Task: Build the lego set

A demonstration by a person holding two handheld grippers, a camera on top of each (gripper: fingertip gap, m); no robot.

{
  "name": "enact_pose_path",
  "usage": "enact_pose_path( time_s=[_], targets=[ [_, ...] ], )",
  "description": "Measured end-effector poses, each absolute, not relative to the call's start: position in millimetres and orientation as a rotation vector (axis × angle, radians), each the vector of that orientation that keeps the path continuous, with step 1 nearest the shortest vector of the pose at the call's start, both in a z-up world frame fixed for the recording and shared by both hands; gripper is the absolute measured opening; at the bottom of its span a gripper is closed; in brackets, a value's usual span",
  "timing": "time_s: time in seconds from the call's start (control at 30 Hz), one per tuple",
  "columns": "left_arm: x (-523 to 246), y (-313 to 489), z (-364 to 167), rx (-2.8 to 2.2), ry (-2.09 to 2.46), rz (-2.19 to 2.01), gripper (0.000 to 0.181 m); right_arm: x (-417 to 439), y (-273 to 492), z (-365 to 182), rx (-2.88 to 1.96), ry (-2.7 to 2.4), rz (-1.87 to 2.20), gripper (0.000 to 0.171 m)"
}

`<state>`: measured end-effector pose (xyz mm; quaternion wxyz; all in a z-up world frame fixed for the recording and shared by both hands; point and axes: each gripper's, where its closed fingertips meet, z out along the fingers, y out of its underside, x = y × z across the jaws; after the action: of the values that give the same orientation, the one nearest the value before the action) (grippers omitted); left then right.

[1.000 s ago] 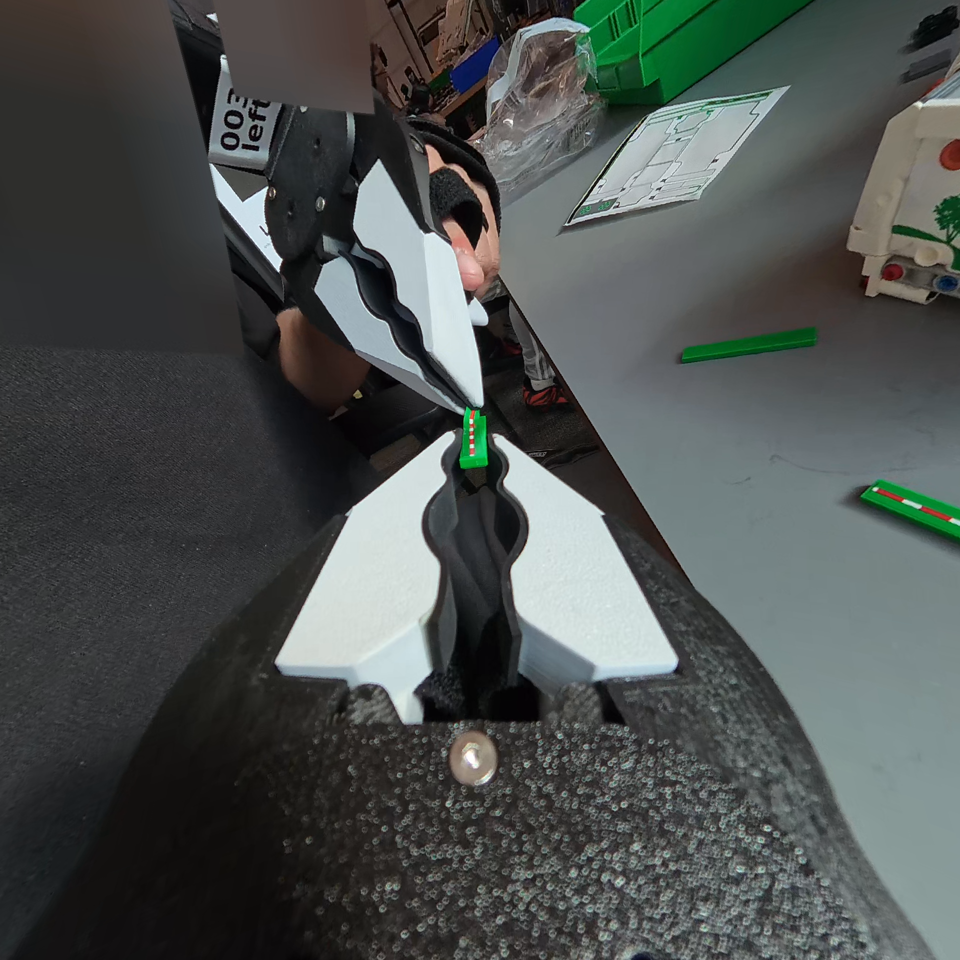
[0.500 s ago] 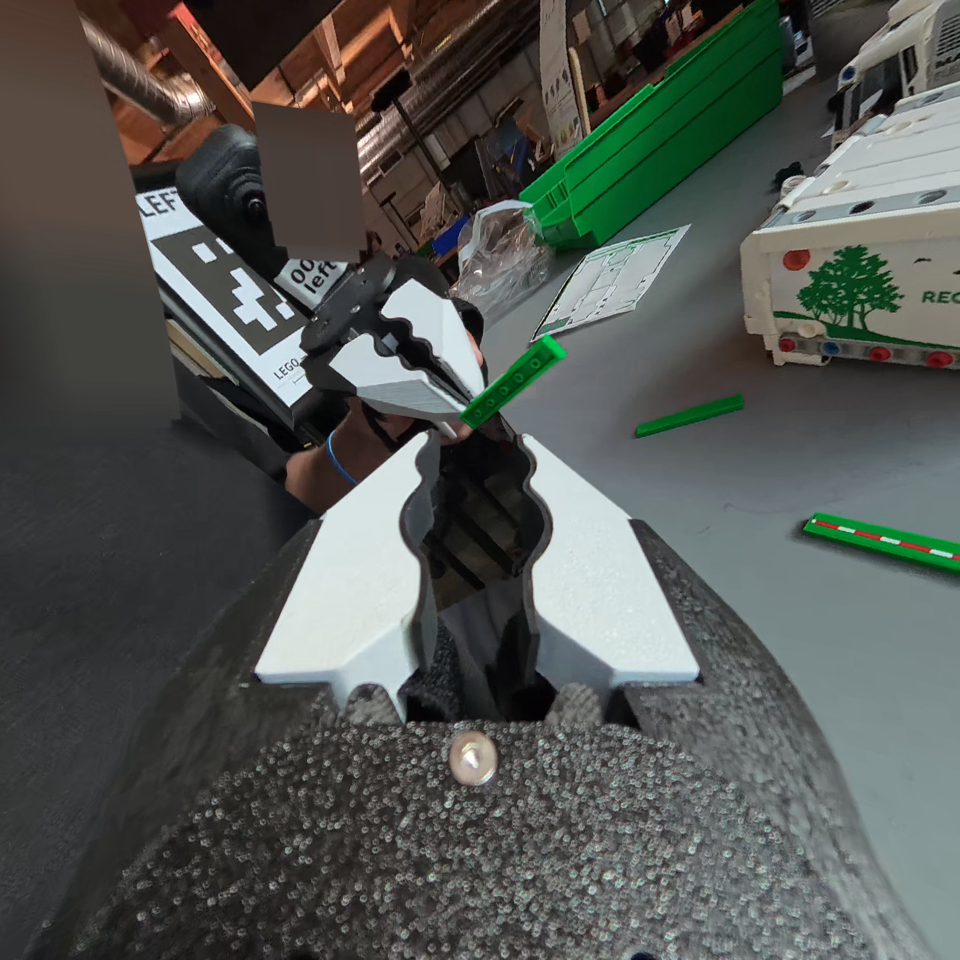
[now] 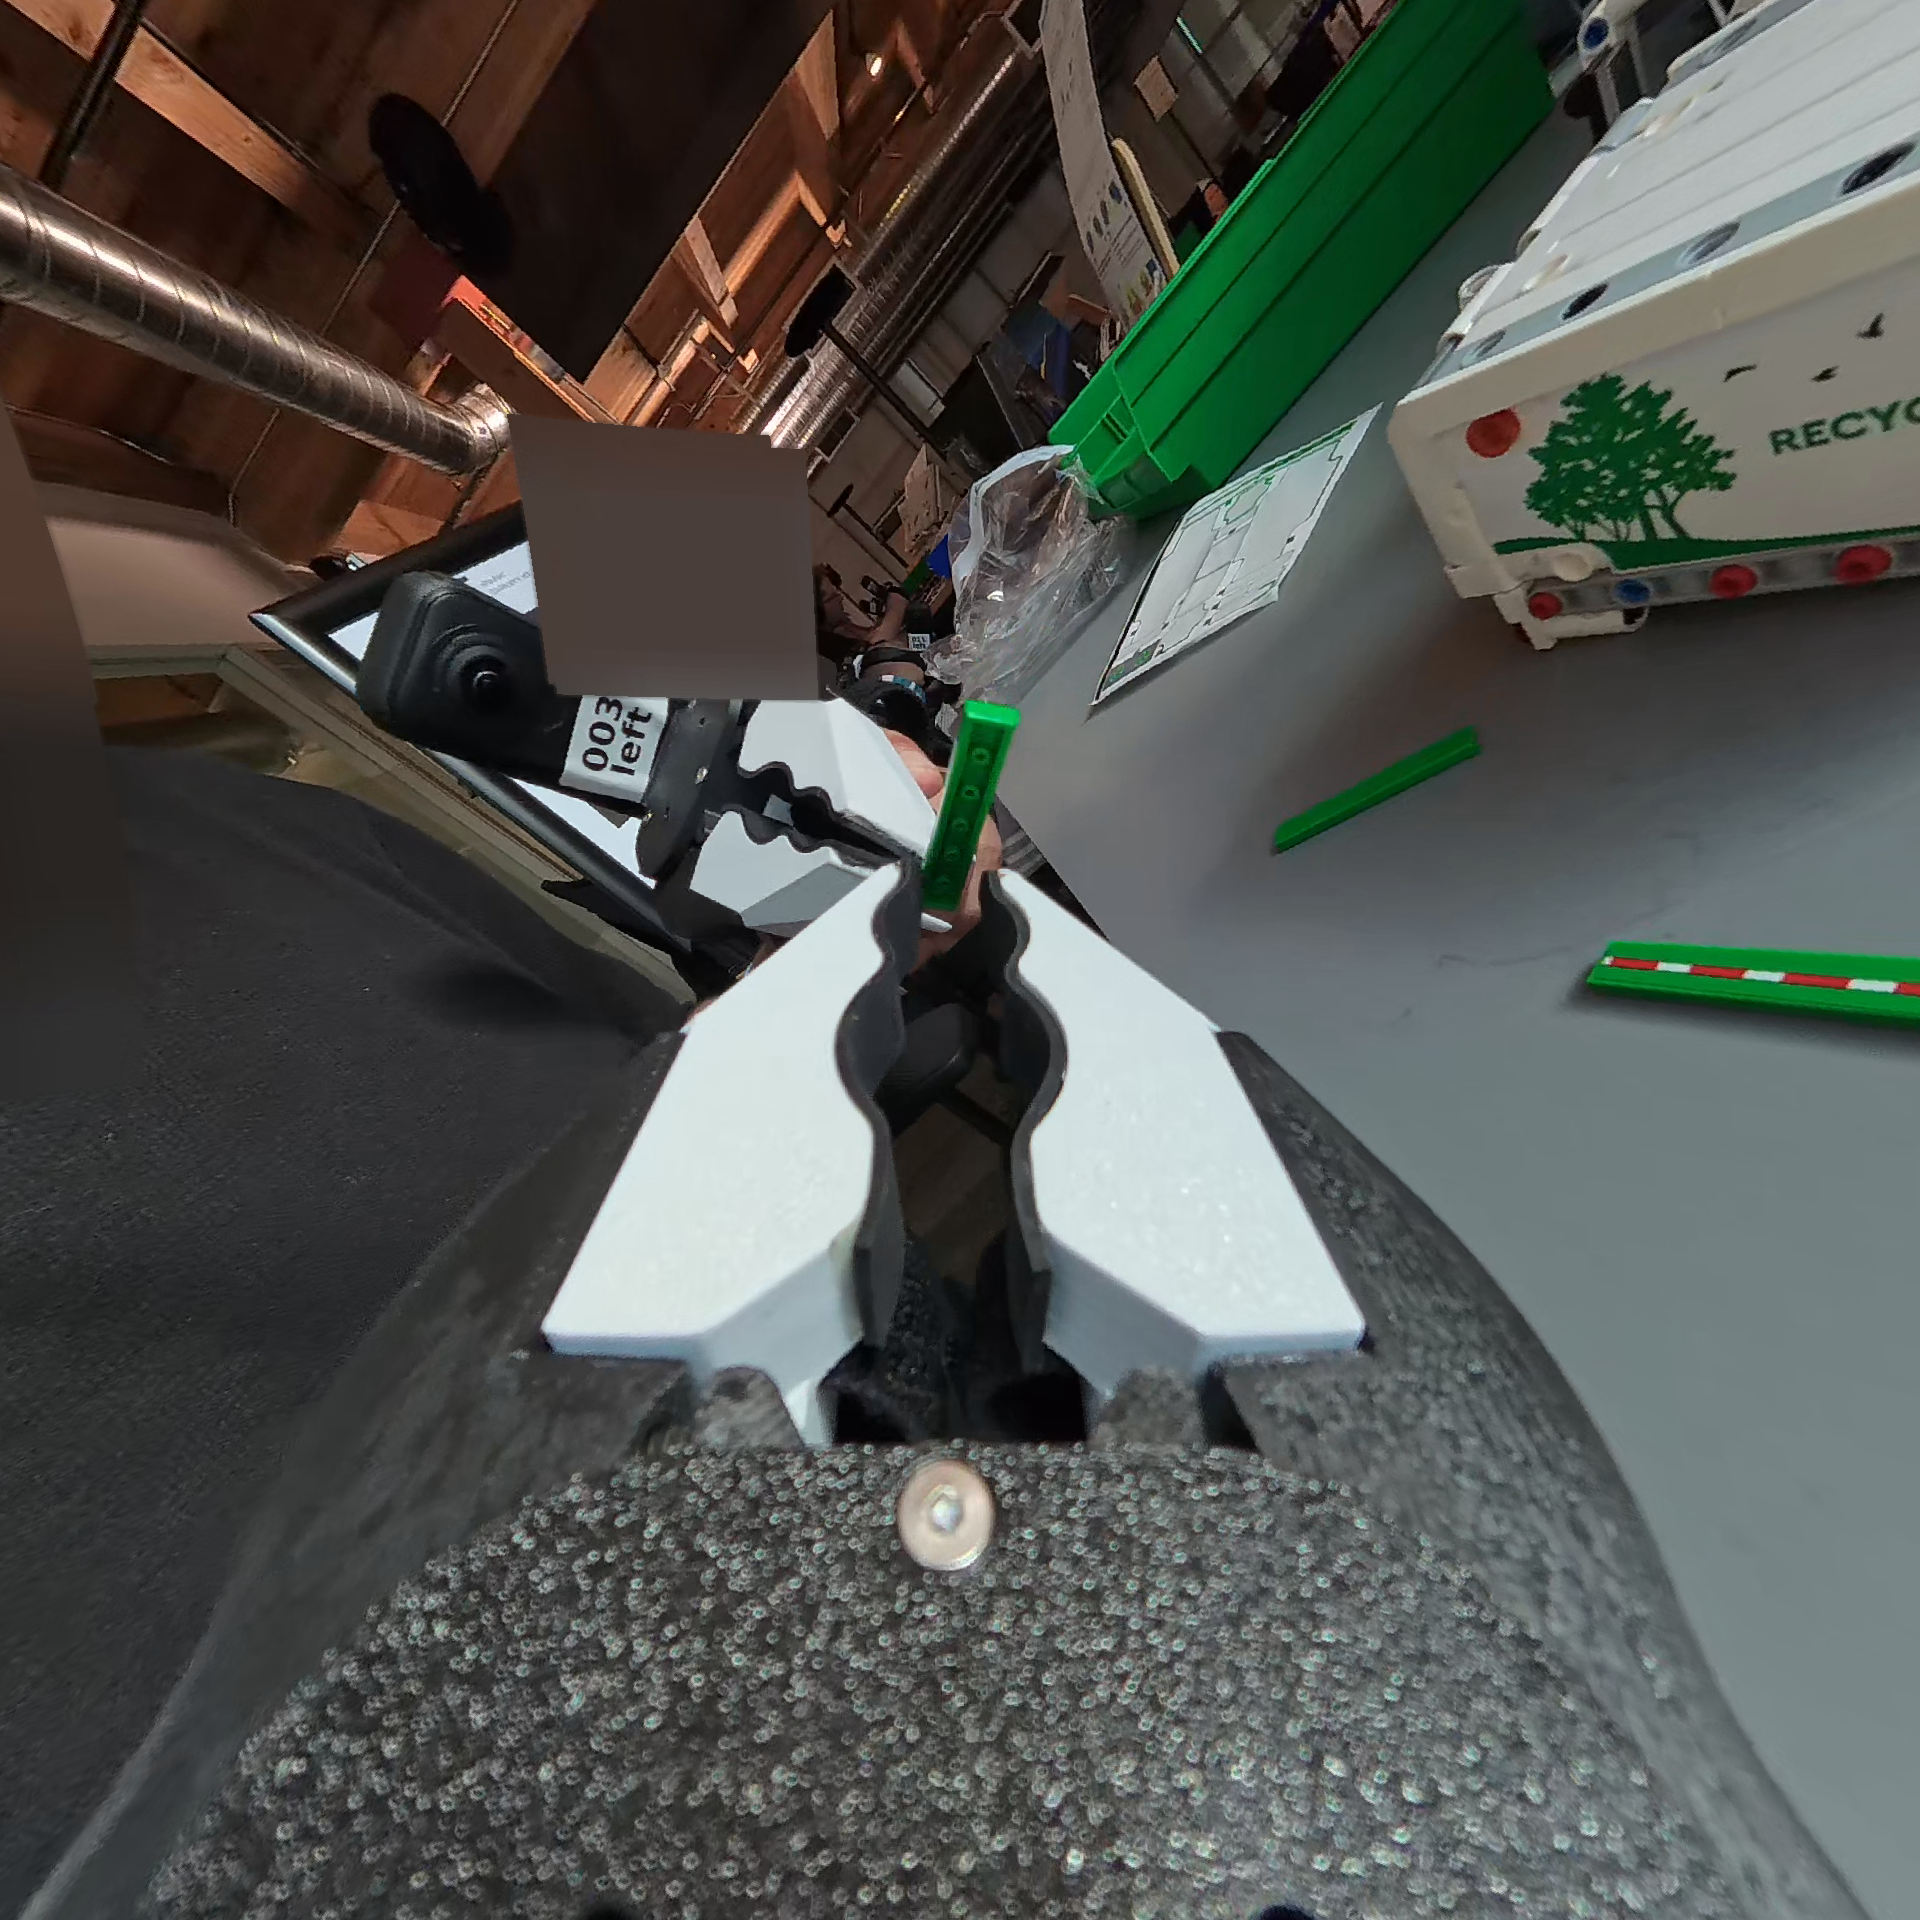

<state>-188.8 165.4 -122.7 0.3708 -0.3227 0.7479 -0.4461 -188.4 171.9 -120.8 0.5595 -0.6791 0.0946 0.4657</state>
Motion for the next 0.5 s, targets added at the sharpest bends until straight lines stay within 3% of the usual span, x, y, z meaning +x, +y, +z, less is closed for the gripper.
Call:
enact_pose_path(
  time_s=[0.5],
  targets=[
    [-192.8, 169.7, -127.2, -0.749, 1.972, -0.993, 0.000, -199.8, 167.6, -131.3, -1.699, 0.127, 1.076, 0.006]
  ],
)
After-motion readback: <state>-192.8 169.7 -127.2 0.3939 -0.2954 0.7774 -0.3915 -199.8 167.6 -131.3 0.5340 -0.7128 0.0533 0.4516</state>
